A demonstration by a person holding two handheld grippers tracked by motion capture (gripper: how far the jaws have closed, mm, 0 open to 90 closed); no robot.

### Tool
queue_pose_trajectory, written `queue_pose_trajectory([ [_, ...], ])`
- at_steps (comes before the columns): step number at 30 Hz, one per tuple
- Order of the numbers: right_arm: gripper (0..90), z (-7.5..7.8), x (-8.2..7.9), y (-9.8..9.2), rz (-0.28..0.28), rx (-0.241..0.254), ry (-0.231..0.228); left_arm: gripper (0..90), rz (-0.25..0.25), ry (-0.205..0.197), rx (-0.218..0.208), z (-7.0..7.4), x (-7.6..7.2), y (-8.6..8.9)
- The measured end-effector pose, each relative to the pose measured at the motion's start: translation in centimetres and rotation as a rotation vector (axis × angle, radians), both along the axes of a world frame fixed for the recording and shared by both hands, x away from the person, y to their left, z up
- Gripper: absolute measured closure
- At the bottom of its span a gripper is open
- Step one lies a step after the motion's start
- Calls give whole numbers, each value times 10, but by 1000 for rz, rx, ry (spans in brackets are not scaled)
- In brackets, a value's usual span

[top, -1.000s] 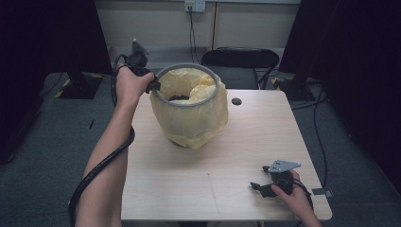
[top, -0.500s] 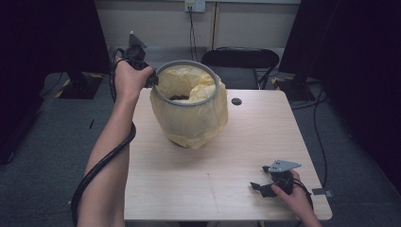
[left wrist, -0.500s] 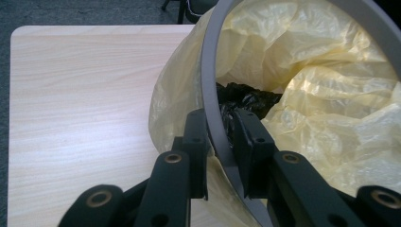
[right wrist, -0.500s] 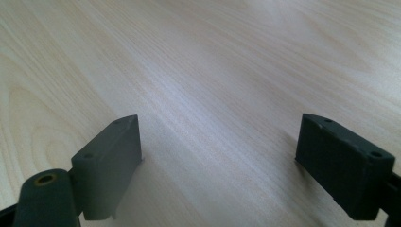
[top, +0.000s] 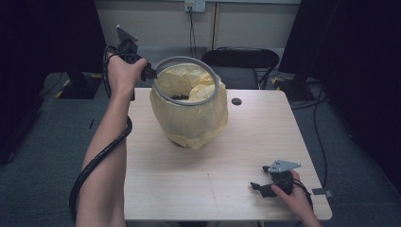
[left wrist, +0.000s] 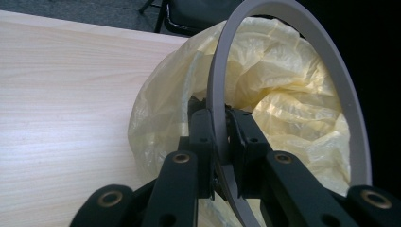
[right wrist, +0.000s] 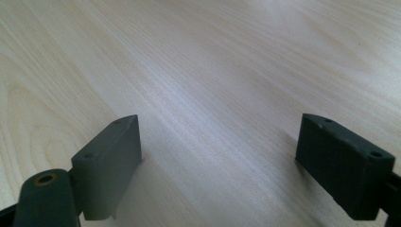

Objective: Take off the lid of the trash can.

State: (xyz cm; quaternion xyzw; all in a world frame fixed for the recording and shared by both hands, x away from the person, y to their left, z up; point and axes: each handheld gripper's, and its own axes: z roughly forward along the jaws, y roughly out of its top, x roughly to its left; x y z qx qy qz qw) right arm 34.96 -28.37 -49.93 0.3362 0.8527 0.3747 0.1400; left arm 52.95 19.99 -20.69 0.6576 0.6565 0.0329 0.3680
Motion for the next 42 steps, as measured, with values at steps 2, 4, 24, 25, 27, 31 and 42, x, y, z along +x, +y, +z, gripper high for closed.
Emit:
queue_pose_trajectory([
  [2, 142, 0, 0, 0, 0, -1, -1, 808, -1, -2, -12, 1, -1, 2],
  [4, 142, 0, 0, 0, 0, -4, -3, 814, -4, -4, -33, 2, -3, 4],
  [24, 142, 0, 0, 0, 2, -1, -3, 835, -61, 82, -73, -2, -11, 15],
  [25, 143, 0, 0, 0, 1, -1, -3, 834, -61, 84, -69, -2, -12, 16],
  [27, 142, 0, 0, 0, 2, -2, -4, 833, -69, 91, -73, -2, -14, 17],
  [31, 142, 0, 0, 0, 0, -1, -3, 832, -71, 95, -79, -3, -19, 17],
  [42, 142, 0, 0, 1, 1, -4, -5, 834, -126, 103, -79, -4, -36, 23],
])
